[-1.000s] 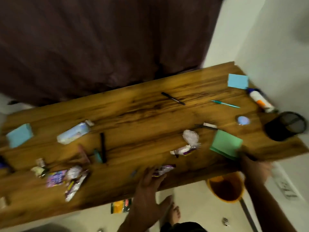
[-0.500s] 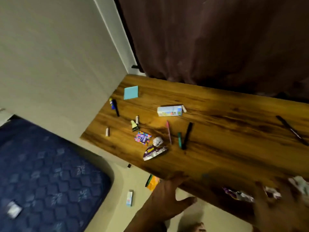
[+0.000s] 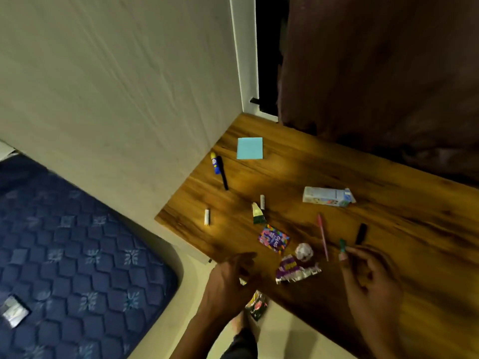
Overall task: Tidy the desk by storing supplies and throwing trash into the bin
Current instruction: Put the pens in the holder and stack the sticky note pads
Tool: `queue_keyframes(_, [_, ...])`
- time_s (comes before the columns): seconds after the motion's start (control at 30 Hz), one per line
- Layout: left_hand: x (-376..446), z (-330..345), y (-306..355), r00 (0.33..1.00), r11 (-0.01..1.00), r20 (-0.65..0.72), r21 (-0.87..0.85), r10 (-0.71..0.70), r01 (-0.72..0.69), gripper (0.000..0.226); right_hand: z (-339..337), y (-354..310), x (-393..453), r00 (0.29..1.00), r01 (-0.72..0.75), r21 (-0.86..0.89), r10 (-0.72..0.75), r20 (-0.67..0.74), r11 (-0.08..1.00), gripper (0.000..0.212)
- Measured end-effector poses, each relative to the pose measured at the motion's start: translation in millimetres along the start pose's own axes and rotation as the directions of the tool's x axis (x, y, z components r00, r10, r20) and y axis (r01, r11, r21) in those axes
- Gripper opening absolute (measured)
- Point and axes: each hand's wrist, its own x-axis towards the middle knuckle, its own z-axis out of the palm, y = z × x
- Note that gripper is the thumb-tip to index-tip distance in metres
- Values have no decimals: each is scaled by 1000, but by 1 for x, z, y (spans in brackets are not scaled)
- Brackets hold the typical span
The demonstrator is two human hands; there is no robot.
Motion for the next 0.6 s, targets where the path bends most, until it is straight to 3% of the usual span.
queue_keyframes(0.1, [55,-28,-25,999,993,1,110,39,-39,43,30,-14,15,998,-56,-28,57,34,998,16])
queue_keyframes(0.23, [133,-60,-59,997,970,-37,235,64,-54,21,58,-29,34,998,-70,-88,70,-4,994,22])
queue_keyframes(0.37, [208,-97,-76,996,901,87,430,27,-62,38,78,-32,38,988,-146,-138,138,-71,980,27])
queue_keyframes(0.5, [255,-119,-88,982,921,182,373,46,-113,47,88,-29,30,987,-149,-175,134,-92,973,24])
queue_keyframes(0.6, [275,-115,-98,984,904,78,389,163,-180,46,90,-33,26,967,-223,-133,202,-156,966,21])
